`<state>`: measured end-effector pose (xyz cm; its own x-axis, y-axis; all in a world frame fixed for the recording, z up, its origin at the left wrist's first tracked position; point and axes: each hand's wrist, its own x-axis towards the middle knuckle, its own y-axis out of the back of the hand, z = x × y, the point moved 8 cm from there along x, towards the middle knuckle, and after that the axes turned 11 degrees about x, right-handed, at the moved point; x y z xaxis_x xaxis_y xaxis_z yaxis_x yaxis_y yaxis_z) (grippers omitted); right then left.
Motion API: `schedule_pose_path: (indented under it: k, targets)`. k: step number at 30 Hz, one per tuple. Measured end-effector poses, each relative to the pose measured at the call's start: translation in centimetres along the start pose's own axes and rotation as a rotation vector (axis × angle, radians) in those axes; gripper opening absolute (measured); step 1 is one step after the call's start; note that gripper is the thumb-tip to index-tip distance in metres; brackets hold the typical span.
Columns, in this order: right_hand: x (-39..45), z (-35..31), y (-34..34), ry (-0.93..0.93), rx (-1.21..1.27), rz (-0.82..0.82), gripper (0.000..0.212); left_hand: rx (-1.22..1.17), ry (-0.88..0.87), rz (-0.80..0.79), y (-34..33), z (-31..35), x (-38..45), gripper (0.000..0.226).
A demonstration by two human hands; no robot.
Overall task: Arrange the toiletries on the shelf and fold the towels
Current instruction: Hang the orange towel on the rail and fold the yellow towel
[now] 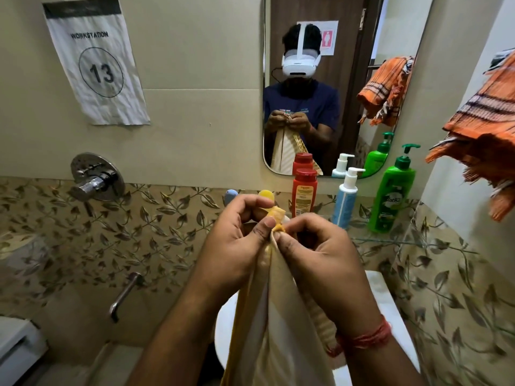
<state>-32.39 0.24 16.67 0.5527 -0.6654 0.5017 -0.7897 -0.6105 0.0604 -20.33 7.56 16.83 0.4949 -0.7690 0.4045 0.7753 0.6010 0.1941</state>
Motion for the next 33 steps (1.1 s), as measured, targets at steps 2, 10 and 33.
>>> schedule_pose_path:
  k: [2,10,33]
  targets:
    - [-0.2,-0.1,0.0,0.023,-0.04,0.039,0.008,0.005,0.014,0.05,0.4,-0.3,-0.3,0.017]
    - [-1.9,-1.9,0.2,0.206,-0.224,0.172,0.009,0.035,0.033,0.177,-0.1,-1.1,-2.8,0.017]
    - [-7.3,-3.8,0.9,0.421,-0.425,0.179,0.003,-0.445,0.386,0.213,-3.7,-3.1,-7.0,0.022]
